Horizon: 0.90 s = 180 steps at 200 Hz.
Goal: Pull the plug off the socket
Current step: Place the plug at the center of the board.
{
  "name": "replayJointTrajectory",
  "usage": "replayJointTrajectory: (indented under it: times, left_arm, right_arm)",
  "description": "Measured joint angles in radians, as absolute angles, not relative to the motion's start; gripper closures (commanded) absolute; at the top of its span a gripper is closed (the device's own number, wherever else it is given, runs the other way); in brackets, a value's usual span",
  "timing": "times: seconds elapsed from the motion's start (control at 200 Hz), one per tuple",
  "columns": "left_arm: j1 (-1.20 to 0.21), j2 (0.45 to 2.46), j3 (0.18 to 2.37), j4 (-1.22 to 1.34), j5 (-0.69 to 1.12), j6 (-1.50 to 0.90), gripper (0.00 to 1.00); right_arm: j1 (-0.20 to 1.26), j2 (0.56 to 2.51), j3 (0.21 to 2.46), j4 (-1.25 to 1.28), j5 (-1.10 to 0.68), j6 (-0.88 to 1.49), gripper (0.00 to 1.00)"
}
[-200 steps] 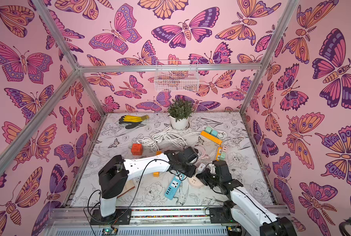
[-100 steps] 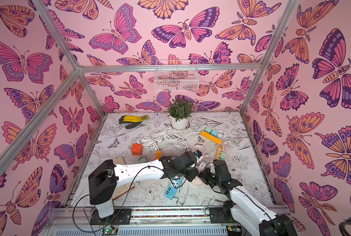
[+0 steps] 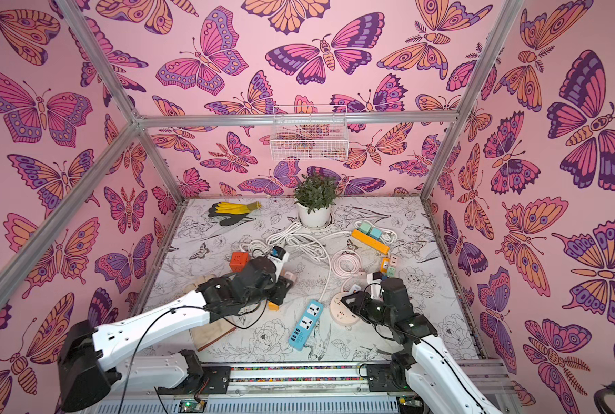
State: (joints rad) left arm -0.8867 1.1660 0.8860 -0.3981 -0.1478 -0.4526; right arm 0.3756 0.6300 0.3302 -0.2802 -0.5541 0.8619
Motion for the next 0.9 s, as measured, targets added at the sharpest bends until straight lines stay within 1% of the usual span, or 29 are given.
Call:
replayJointTrajectory:
  times: [0.16,0.2,0.235,0.391,0.486,0.611,0.696,0.811,0.901]
  left_arm:
    - [-0.759,1.033,0.802,-0.488,-0.212,-0.528,0.83]
    - [-0.736,1.015,0.766,-0.501,-0.223,-0.549,0.83]
    - [-0.724,1.008,0.736,-0.511,-0.229,-0.566,0.83]
    - [-0.698,1.042,0.661,-0.54,-0.236,-0.608,0.81]
    - [-0.691,1.082,0.657,-0.527,-0.232,-0.614,0.8]
    - [-0.686,1.132,0.657,-0.486,-0.224,-0.615,0.76]
    - [-0.685,1.161,0.657,-0.46,-0.223,-0.615,0.72]
    - [-0.678,1.192,0.657,-0.44,-0.22,-0.614,0.59]
    - [-0.671,1.198,0.654,-0.434,-0.217,-0.619,0.52]
  right_arm:
    - [0.376,0.522,0.349,-0.252,-0.597,0.842,0.51]
    - [0.376,0.488,0.349,-0.241,-0.598,0.84,0.46]
    - [0.376,0.463,0.347,-0.229,-0.597,0.842,0.43]
    - [0.376,0.36,0.31,-0.149,-0.592,0.841,0.43]
    - [0.376,0.352,0.288,-0.14,-0.591,0.841,0.43]
    - [0.376,0.352,0.279,-0.139,-0.59,0.841,0.43]
    - [0.376,0.352,0.279,-0.139,-0.584,0.841,0.43]
    - [0.376,0.352,0.279,-0.143,-0.574,0.839,0.43]
    - [0.376,0.353,0.28,-0.162,-0.564,0.83,0.43]
